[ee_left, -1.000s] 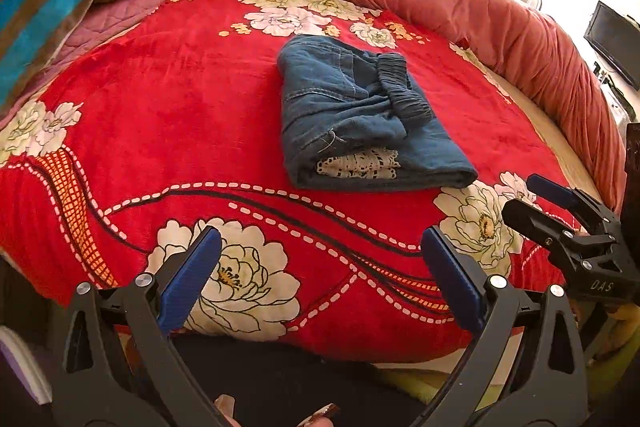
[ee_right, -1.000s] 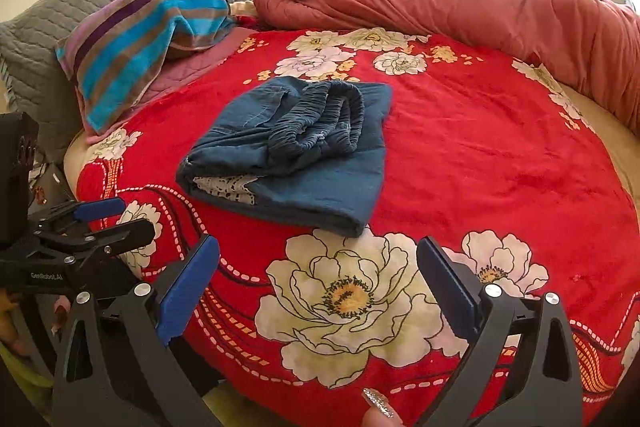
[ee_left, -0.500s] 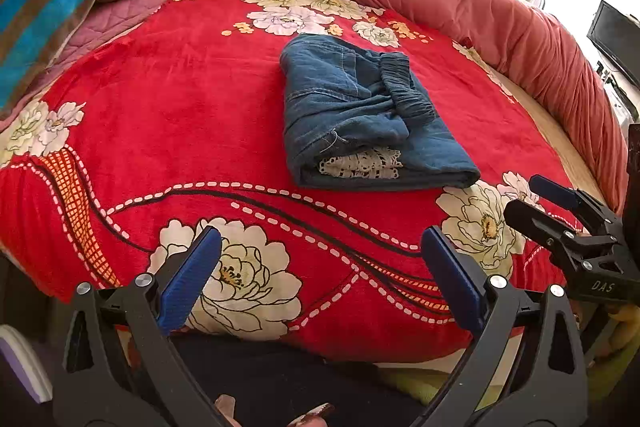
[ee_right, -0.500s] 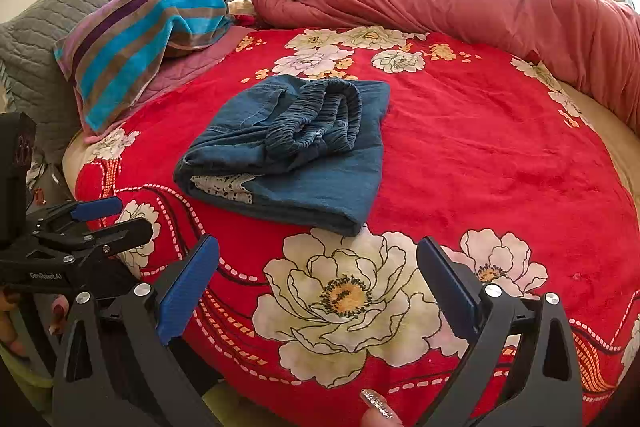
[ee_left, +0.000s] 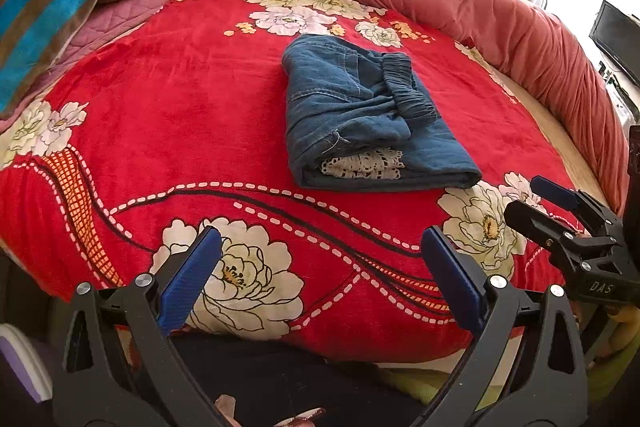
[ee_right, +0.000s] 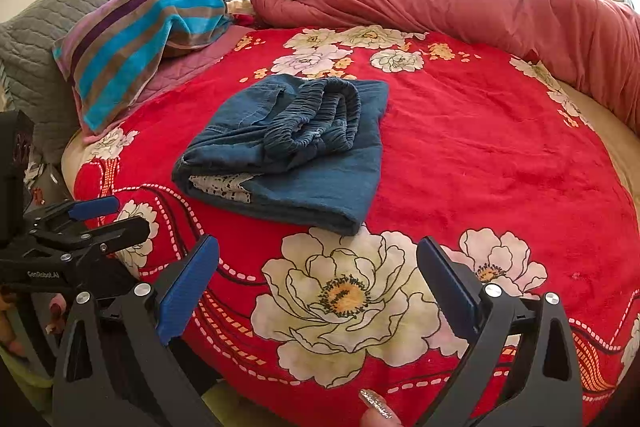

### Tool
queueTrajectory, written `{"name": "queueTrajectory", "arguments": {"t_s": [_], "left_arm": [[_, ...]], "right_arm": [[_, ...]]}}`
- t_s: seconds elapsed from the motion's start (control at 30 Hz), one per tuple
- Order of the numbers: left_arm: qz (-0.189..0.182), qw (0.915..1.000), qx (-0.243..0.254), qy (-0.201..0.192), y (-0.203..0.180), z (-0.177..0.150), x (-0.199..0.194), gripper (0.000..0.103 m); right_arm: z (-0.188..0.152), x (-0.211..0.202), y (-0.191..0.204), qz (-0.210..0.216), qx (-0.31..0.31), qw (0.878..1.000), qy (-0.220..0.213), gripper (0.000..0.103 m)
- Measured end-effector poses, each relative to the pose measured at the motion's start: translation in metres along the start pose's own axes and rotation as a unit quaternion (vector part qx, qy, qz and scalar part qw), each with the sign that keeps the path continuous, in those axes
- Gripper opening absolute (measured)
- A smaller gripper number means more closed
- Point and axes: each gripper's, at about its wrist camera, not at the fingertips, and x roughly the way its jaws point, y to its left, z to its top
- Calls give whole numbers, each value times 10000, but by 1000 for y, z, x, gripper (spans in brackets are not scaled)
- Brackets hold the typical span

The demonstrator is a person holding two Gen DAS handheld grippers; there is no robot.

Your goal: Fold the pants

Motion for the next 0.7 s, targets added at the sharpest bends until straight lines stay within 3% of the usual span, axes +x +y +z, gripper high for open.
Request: {"name": "queueTrajectory", "arguments": {"t_s": [0.7], "left_arm": [[48,10000,60,-41,-2,1,-2,93]], "right_arm": [[0,1,-1,-47,15,10000,-7,98]]}}
